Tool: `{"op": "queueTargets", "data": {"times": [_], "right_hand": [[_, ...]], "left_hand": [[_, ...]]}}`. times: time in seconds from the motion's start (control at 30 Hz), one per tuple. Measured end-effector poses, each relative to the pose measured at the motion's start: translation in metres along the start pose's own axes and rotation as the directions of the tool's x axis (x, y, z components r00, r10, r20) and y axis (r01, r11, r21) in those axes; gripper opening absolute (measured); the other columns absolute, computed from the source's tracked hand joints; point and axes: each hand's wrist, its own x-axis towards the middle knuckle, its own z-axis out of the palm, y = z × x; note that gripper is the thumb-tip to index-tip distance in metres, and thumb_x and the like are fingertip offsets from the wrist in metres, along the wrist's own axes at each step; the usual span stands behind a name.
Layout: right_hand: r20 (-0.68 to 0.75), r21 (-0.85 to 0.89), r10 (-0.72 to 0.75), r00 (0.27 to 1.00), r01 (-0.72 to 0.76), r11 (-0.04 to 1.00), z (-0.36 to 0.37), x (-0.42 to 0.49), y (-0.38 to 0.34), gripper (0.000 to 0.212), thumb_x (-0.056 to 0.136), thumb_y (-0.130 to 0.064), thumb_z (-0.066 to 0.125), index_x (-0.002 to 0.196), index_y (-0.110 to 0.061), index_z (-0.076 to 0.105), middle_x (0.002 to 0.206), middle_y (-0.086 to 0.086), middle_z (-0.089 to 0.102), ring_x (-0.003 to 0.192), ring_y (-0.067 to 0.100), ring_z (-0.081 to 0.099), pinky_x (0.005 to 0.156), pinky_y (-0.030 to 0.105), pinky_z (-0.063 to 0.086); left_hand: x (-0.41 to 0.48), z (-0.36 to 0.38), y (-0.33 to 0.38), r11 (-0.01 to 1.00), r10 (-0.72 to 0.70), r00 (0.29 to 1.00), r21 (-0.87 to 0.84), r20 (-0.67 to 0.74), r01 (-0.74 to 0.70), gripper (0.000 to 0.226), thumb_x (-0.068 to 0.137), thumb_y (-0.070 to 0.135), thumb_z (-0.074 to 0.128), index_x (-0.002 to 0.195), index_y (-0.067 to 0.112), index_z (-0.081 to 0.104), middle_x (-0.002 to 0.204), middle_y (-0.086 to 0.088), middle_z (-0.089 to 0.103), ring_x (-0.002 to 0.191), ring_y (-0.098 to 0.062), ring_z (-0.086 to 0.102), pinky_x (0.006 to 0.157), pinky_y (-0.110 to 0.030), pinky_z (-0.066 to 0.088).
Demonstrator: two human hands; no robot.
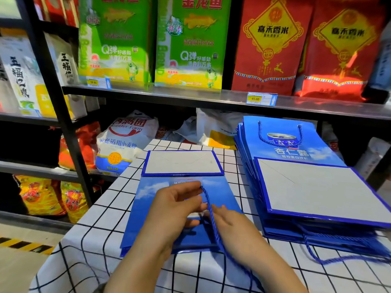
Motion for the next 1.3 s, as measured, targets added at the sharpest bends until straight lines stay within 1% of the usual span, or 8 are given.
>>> {"op": "queueTargets", "data": {"times": [0.1, 0.23, 0.33, 0.5, 0.73, 1.1, 1.2, 1.3], "right_hand": [[0.004, 0.532, 0.119, 0.993, -0.103, 0.84, -0.014, -0.007, 0.007, 0.039, 0.095, -0.026, 0.041, 0.075, -0.007, 0.07, 0.085, 0.002, 0.072, 0.086, 0.015, 0.063, 0.071, 0.016, 0.044], [0.042, 0.353, -0.016, 0.999, 0.0, 0.936, -0.007, -0.009, 0.01, 0.032, 0.085, -0.022, 0.06, 0.055, -0.011, 0.059, 0.07, -0.002, 0.064, 0.082, -0.003, 0.059, 0.076, 0.008, 0.036], [-0.149, 0.294, -0.015, 0.989, 0.059, 0.954, -0.005, -0.003, 0.011, 0.032, 0.08, -0.017, 0.066, 0.051, -0.016, 0.053, 0.06, -0.006, 0.05, 0.055, -0.001, 0.048, 0.062, 0.019, 0.037], [-0.25, 0.488, 0.085, 0.965, 0.049, 0.871, -0.019, 0.01, 0.0, 0.026, 0.085, -0.016, 0.062, 0.063, -0.003, 0.06, 0.04, 0.002, 0.047, 0.033, 0.009, 0.04, 0.038, 0.017, 0.035], [-0.211, 0.618, 0.146, 0.966, 0.016, 0.786, -0.016, 0.02, 0.001, 0.021, 0.087, -0.012, 0.06, 0.067, -0.007, 0.062, 0.04, 0.002, 0.052, 0.035, 0.013, 0.046, 0.043, 0.021, 0.044], [-0.297, 0.676, 0.217, 0.93, 0.044, 0.736, -0.008, 0.019, 0.009, 0.008, 0.086, -0.009, 0.061, 0.079, -0.006, 0.063, 0.053, 0.006, 0.058, 0.041, 0.01, 0.055, 0.044, 0.02, 0.049], [-0.345, 0.622, 0.14, 0.928, 0.114, 0.774, -0.005, 0.012, 0.012, 0.047, 0.085, -0.009, 0.062, 0.116, -0.037, 0.04, 0.068, 0.007, 0.063, 0.051, 0.016, 0.064, 0.047, 0.023, 0.051], [-0.289, 0.459, -0.068, 0.955, 0.201, 0.866, -0.001, 0.001, 0.017, 0.049, 0.087, -0.007, 0.057, 0.107, -0.051, 0.046, 0.072, -0.002, 0.067, 0.061, 0.01, 0.065, 0.055, 0.018, 0.048]], "left_hand": [[0.009, 0.006, -0.001, 1.0, -0.004, 0.999, -0.028, -0.045, 0.003, 0.026, 0.087, 0.005, 0.059, 0.109, 0.017, 0.065, 0.102, 0.003, 0.069, 0.068, -0.004, 0.068, 0.052, -0.019, 0.051], [0.014, 0.008, -0.001, 0.999, 0.003, 0.997, -0.042, -0.075, -0.006, 0.029, 0.085, 0.0, 0.059, 0.109, 0.014, 0.062, 0.107, 0.002, 0.066, 0.078, -0.009, 0.066, 0.053, -0.021, 0.053], [0.013, 0.003, -0.003, 1.0, 0.011, 0.998, 0.023, -0.057, -0.01, 0.02, 0.087, 0.004, 0.058, 0.103, 0.012, 0.065, 0.097, 0.0, 0.068, 0.071, -0.007, 0.065, 0.054, -0.018, 0.052], [0.004, -0.001, -0.012, 0.927, -0.05, 0.967, 0.373, 0.249, -0.048, 0.011, 0.085, 0.017, 0.061, 0.079, 0.016, 0.07, 0.073, 0.0, 0.071, 0.062, -0.007, 0.061, 0.058, -0.014, 0.046], [0.006, 0.004, -0.019, 0.908, -0.041, 0.981, 0.417, 0.192, -0.044, 0.031, 0.077, -0.002, 0.06, 0.058, 0.021, 0.063, 0.057, 0.0, 0.067, 0.056, -0.013, 0.06, 0.066, -0.028, 0.05], [0.002, 0.011, -0.024, 0.937, 0.011, 0.992, 0.346, 0.127, -0.055, 0.015, 0.079, 0.005, 0.065, 0.087, 0.018, 0.062, 0.063, -0.001, 0.069, 0.053, -0.006, 0.058, 0.064, -0.02, 0.05], [0.005, 0.009, -0.029, 0.937, 0.075, 0.996, 0.338, 0.05, -0.087, 0.019, 0.078, 0.0, 0.064, 0.08, 0.019, 0.058, 0.056, 0.0, 0.067, 0.049, -0.007, 0.057, 0.06, -0.02, 0.05], [0.006, 0.009, -0.03, 0.948, 0.147, 0.988, 0.28, 0.036, -0.152, 0.019, 0.078, -0.002, 0.063, 0.077, 0.015, 0.054, 0.052, 0.002, 0.064, 0.05, -0.009, 0.057, 0.057, -0.019, 0.048]]}}
